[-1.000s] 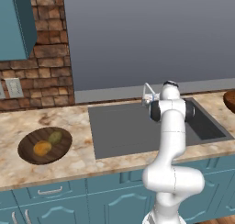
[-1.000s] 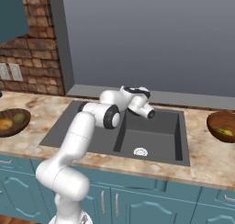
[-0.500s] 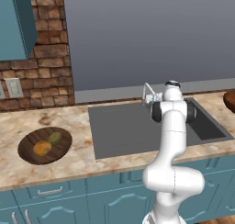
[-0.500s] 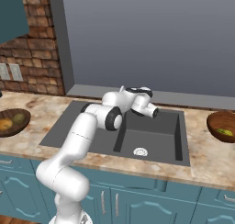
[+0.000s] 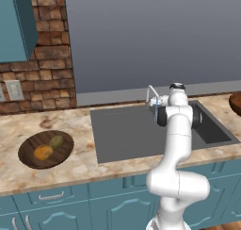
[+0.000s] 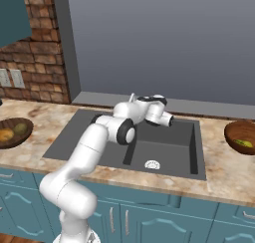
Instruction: Pick the potatos from the sink and place them in one bowl. Place the pear in the other bowl. Then turn off the sink faucet.
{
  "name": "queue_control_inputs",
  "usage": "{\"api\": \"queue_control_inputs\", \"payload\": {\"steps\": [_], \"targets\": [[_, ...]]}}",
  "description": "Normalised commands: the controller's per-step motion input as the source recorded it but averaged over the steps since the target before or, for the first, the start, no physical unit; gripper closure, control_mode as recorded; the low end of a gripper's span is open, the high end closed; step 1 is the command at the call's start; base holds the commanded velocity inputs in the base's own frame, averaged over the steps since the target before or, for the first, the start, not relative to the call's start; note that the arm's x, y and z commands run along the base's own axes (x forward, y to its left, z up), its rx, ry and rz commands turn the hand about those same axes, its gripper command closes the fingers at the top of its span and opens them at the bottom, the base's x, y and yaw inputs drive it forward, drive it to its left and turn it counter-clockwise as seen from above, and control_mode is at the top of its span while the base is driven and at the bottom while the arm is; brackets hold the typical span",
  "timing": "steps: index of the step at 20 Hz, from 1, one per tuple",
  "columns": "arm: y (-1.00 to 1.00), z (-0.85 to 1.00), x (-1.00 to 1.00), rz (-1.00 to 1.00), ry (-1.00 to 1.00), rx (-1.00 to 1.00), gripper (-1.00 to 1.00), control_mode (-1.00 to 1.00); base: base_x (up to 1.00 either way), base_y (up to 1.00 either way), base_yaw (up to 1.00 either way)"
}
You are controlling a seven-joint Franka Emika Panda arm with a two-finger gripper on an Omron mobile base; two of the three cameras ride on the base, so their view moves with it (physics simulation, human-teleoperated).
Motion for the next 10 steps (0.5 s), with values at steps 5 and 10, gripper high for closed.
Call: {"api": "queue_control_inputs", "payload": {"steps": [5, 10], "targets": [[0.82, -0.06, -0.11, 0.06, 0.00, 0.00, 1.00, -1.00, 0.00, 0.00, 0.00], [0.99, -0.06, -0.20, 0.06, 0.00, 0.00, 1.00, -1.00, 0.00, 0.00, 0.00]]}}
